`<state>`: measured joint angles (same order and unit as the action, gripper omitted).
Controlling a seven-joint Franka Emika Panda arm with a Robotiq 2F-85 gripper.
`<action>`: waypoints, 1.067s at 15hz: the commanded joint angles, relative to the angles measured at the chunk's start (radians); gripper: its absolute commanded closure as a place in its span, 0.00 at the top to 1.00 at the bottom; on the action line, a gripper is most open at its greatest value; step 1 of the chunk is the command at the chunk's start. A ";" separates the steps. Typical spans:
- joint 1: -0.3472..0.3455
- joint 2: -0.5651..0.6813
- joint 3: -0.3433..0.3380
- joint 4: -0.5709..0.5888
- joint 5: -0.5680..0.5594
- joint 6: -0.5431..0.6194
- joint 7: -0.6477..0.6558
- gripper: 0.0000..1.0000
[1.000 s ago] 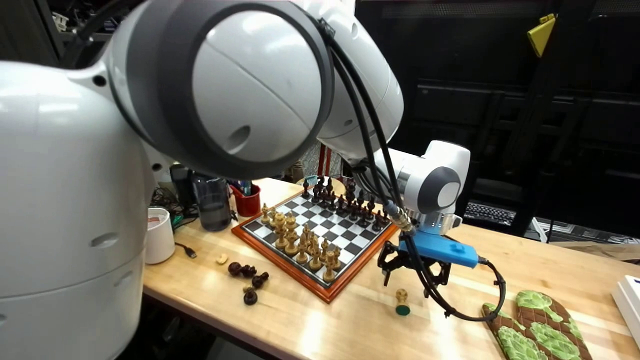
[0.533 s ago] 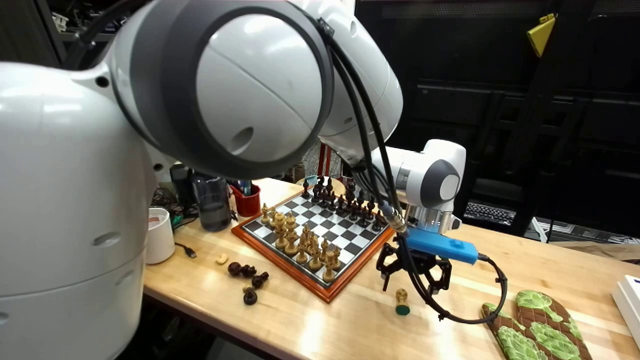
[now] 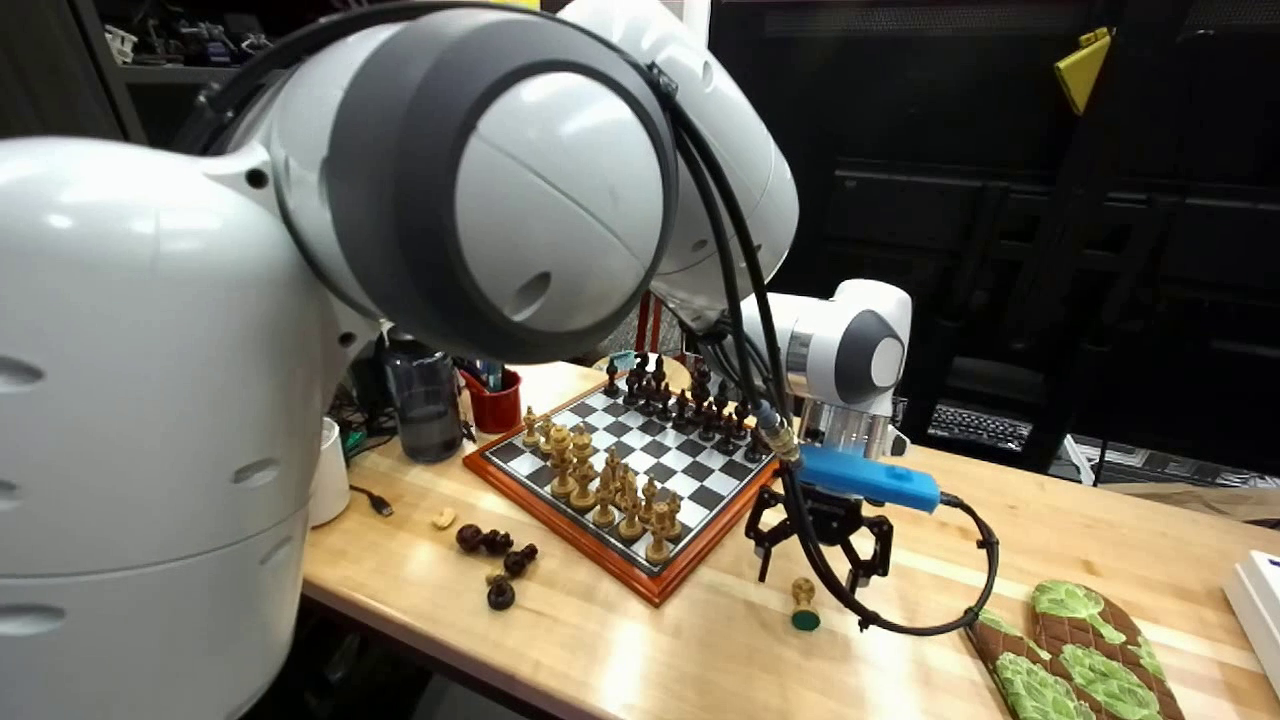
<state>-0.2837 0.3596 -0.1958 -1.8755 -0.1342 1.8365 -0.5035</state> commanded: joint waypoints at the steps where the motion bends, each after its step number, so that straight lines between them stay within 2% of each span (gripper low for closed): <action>1: 0.003 0.050 0.015 0.067 -0.035 -0.047 0.020 1.00; 5: 0.005 0.098 0.023 0.122 -0.065 -0.074 0.021 1.00; 6: 0.004 0.107 0.025 0.132 -0.072 -0.079 0.020 0.75; 8: 0.002 0.122 0.028 0.148 -0.080 -0.088 0.015 0.68; 16: 0.000 0.116 0.031 0.163 -0.094 -0.109 0.017 0.05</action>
<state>-0.2816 0.4913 -0.1743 -1.7174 -0.2038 1.7498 -0.4984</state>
